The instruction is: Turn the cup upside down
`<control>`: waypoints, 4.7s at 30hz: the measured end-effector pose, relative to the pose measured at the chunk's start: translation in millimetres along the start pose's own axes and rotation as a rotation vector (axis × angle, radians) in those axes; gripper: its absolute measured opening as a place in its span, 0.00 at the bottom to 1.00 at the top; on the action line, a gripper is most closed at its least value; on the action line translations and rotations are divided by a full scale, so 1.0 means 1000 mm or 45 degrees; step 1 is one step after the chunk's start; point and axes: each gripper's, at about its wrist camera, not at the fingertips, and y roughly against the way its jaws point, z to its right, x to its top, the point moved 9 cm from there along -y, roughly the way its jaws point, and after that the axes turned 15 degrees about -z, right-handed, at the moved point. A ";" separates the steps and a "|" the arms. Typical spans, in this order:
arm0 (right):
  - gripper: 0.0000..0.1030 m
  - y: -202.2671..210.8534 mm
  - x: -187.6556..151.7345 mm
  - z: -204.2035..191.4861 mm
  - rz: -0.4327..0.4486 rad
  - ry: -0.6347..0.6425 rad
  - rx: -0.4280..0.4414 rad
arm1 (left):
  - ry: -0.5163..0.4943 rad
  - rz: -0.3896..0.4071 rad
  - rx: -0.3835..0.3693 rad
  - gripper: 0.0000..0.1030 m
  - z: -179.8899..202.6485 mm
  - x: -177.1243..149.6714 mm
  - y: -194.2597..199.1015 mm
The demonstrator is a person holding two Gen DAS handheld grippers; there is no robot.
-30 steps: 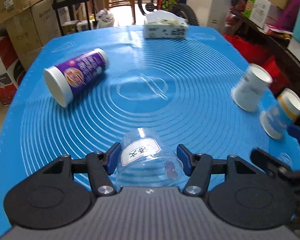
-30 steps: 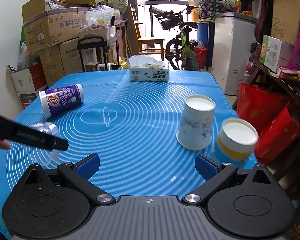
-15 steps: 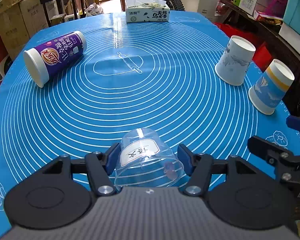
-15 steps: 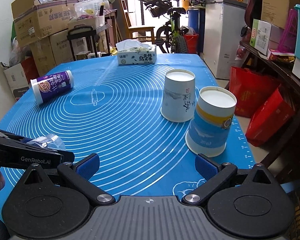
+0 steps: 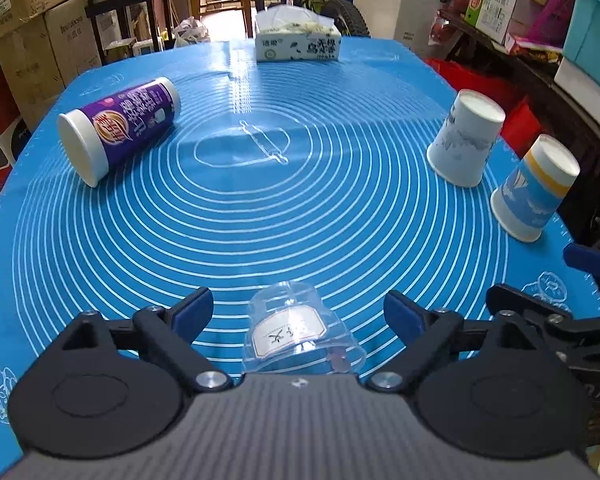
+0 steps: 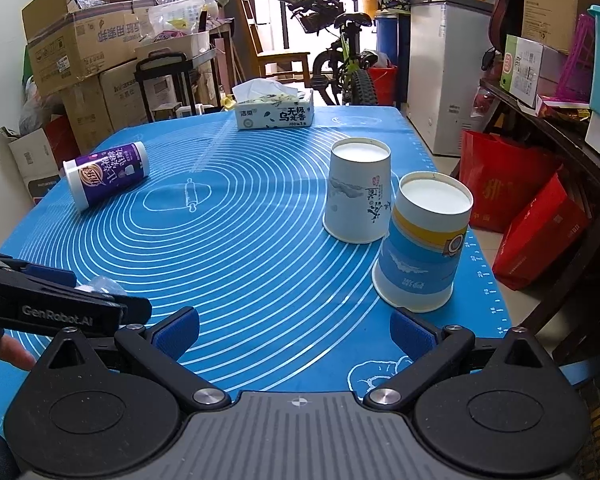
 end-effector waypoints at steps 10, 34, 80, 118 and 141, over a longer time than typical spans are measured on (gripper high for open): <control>1.00 0.011 0.018 -0.028 -0.021 0.064 0.046 | 0.073 0.071 0.085 0.92 -0.041 0.000 0.036; 0.91 -0.069 0.058 -0.148 -0.717 0.226 0.233 | 0.213 0.032 0.188 0.92 -0.139 -0.048 0.024; 0.61 -0.023 0.001 -0.091 0.389 0.296 -0.056 | 0.213 0.095 0.098 0.92 -0.092 -0.056 0.020; 0.97 0.086 -0.096 -0.058 0.208 0.262 0.107 | 0.118 0.225 0.112 0.92 -0.023 -0.120 0.070; 0.97 0.083 -0.099 -0.056 0.180 0.251 0.096 | 0.068 0.211 0.128 0.92 -0.015 -0.125 0.064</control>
